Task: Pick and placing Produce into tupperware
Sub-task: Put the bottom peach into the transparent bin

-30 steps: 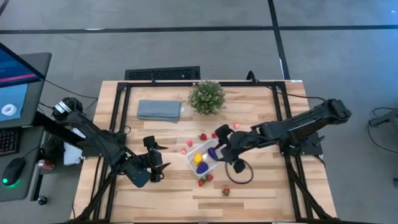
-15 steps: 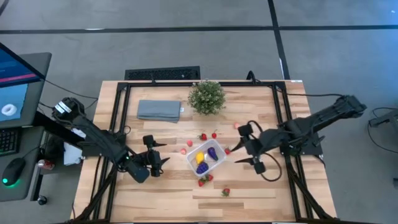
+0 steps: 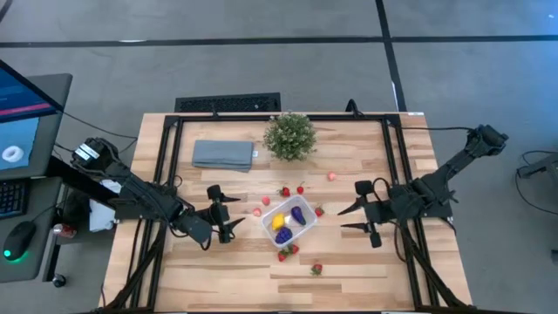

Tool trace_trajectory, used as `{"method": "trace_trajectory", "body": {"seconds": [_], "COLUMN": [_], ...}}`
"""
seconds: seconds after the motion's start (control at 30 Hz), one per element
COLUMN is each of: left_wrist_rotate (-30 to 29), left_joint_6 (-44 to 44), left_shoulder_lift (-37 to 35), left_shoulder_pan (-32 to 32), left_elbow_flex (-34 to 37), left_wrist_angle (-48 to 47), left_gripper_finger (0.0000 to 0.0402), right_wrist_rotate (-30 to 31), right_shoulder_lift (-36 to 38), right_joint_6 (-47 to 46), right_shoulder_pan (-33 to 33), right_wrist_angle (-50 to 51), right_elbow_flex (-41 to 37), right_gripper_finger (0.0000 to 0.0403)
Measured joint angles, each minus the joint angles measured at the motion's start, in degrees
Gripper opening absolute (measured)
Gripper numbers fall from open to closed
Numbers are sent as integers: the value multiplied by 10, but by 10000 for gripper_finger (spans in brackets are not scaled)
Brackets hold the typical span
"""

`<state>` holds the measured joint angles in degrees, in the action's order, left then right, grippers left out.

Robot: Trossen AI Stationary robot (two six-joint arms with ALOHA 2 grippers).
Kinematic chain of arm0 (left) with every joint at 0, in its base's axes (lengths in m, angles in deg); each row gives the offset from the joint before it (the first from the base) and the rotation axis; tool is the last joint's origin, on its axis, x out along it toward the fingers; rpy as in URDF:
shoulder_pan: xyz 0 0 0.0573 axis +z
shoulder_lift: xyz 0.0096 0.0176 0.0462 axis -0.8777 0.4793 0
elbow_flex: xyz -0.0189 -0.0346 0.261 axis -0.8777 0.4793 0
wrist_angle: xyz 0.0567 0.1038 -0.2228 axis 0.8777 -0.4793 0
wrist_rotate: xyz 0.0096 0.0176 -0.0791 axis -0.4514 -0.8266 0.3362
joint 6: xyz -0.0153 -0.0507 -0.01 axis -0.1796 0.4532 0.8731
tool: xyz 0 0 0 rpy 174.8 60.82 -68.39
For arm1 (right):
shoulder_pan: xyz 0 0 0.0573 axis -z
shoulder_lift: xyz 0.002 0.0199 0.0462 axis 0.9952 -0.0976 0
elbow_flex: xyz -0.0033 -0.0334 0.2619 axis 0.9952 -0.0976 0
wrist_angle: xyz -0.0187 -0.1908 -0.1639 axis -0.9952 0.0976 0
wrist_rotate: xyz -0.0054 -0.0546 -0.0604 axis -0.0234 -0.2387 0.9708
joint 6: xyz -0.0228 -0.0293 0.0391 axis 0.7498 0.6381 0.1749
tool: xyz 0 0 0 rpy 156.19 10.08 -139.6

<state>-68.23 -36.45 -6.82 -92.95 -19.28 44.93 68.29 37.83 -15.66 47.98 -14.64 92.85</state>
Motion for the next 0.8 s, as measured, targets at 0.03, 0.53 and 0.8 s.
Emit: {"method": "trace_trajectory", "body": {"seconds": [0.03, 0.53, 0.8], "left_wrist_rotate": [7, 37, 35], "left_joint_6": [2, 5, -8], "left_shoulder_lift": [0, 0, 0], "left_shoulder_pan": [4, 44, 58], "left_elbow_flex": [0, 0, 0], "left_wrist_angle": [3, 19, 39], "left_gripper_finger": [294, 294, 294], "right_wrist_rotate": [4, 5, 5], "right_shoulder_lift": [6, 52, 52], "right_joint_6": [2, 4, 4], "right_shoulder_pan": [-1, -2, 7], "right_wrist_angle": [-9, -15, 5], "right_elbow_flex": [-10, -44, -44], "right_gripper_finger": [173, 153, 152]}}
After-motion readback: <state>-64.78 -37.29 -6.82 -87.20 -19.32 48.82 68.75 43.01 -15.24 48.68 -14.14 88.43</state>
